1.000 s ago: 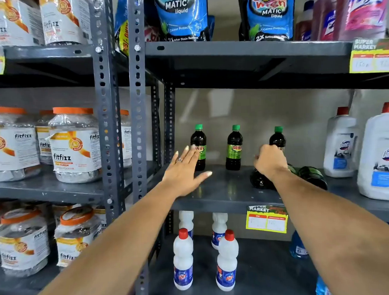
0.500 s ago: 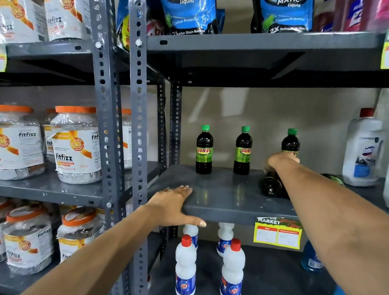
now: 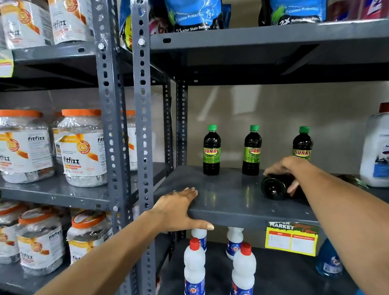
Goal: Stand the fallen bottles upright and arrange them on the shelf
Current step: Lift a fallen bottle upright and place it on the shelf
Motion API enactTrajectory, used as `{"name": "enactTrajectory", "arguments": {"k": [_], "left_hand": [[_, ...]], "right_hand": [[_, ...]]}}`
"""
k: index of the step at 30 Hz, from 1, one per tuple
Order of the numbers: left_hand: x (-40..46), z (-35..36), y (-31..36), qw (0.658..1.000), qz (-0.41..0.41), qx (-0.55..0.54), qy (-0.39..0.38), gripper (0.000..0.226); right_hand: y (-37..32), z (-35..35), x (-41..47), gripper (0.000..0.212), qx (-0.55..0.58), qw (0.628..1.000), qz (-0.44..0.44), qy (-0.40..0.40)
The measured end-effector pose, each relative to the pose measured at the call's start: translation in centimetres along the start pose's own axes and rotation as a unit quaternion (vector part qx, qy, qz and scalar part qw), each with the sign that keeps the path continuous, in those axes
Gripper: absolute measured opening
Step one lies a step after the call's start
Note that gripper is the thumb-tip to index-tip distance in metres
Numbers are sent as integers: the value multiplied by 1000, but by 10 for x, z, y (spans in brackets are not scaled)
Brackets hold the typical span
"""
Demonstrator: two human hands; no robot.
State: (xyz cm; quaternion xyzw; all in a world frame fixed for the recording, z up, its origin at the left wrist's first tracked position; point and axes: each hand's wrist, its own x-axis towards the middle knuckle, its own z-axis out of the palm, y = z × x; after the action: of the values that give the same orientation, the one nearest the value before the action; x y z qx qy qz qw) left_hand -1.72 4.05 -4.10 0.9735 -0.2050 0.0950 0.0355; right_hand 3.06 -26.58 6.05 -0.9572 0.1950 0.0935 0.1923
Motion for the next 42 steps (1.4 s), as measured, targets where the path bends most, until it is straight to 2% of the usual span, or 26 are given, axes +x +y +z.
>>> {"name": "enactTrajectory", "arguments": {"k": [2,4,8,10,12,15,19,23,29,33,38,42], "left_hand": [[-2,-4,-4,1000,4,-12,-11,117],[-2,-4,-4,1000,6,-2,-2,116],[-3,-1,-3,999,5,29,16,118],[-3,0,-2,999,6,30,22,120],[-4,1,-4,999,6,22,30,123],[-4,1,-4,999,0,24,32,125],[-4,1,-2,999,-13,34,28,125],[-3,1,-1,999,-6,30,35,123],[-5,1,-1,999,2,19,47,121],[-6,0,0,999,-2,17,52,119],[-8,0,0,999,-1,7,53,117],[-10,-2,1,999,-3,10,53,116]], "right_hand": [[0,5,-4,63,79,997,3,21],[4,11,-4,62,161,984,-26,65],[6,33,-11,56,330,927,-62,166],[-4,48,-16,52,396,895,-85,186],[-18,63,-19,58,433,872,-119,193],[-42,80,-22,66,410,867,-179,218],[-68,96,-30,55,372,862,-263,220],[-82,111,-21,57,364,855,-309,203],[-85,115,-4,48,477,823,-296,92],[-84,118,3,65,432,845,-281,140],[-87,116,5,74,470,832,-291,57],[-86,120,7,81,453,838,-294,82]]}}
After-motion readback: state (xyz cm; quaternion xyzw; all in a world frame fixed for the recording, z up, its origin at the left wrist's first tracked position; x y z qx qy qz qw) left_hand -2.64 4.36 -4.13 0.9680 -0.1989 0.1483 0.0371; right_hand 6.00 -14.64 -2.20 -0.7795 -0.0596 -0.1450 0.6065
